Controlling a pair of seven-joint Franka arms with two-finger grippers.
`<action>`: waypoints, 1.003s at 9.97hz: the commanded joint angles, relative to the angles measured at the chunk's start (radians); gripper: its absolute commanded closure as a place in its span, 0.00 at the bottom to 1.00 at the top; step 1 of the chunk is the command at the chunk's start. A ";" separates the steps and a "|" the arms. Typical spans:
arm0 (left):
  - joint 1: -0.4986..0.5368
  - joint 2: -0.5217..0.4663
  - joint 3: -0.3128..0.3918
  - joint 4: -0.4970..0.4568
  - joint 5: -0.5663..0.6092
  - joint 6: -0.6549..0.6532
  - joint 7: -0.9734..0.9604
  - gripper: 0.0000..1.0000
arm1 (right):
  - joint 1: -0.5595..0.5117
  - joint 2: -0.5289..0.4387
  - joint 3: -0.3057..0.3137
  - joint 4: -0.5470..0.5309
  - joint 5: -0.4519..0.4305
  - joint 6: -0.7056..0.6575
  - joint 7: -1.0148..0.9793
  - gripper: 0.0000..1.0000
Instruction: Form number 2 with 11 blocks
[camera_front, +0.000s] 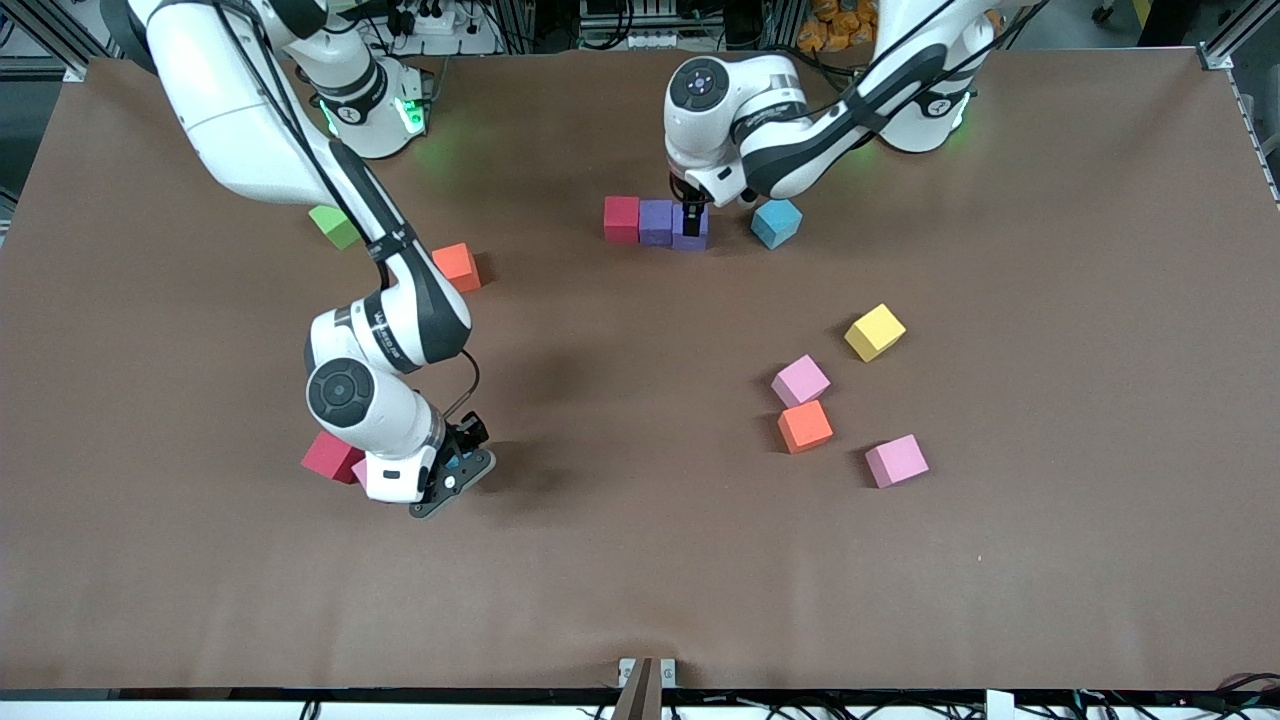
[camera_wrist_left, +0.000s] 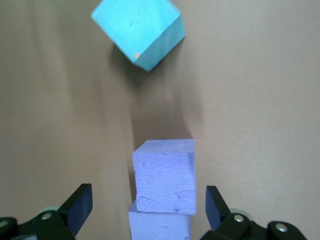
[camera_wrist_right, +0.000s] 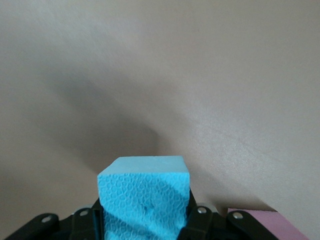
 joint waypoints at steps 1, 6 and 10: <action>0.117 -0.008 -0.066 0.055 0.054 -0.089 0.010 0.00 | 0.081 -0.076 -0.014 -0.032 0.007 -0.039 0.100 0.69; 0.289 -0.001 0.041 0.221 0.056 -0.168 0.655 0.00 | 0.375 -0.193 -0.021 -0.125 0.008 -0.044 0.644 0.69; 0.288 0.045 0.193 0.260 0.080 -0.156 1.025 0.00 | 0.549 -0.163 -0.015 -0.140 0.010 0.022 0.917 0.69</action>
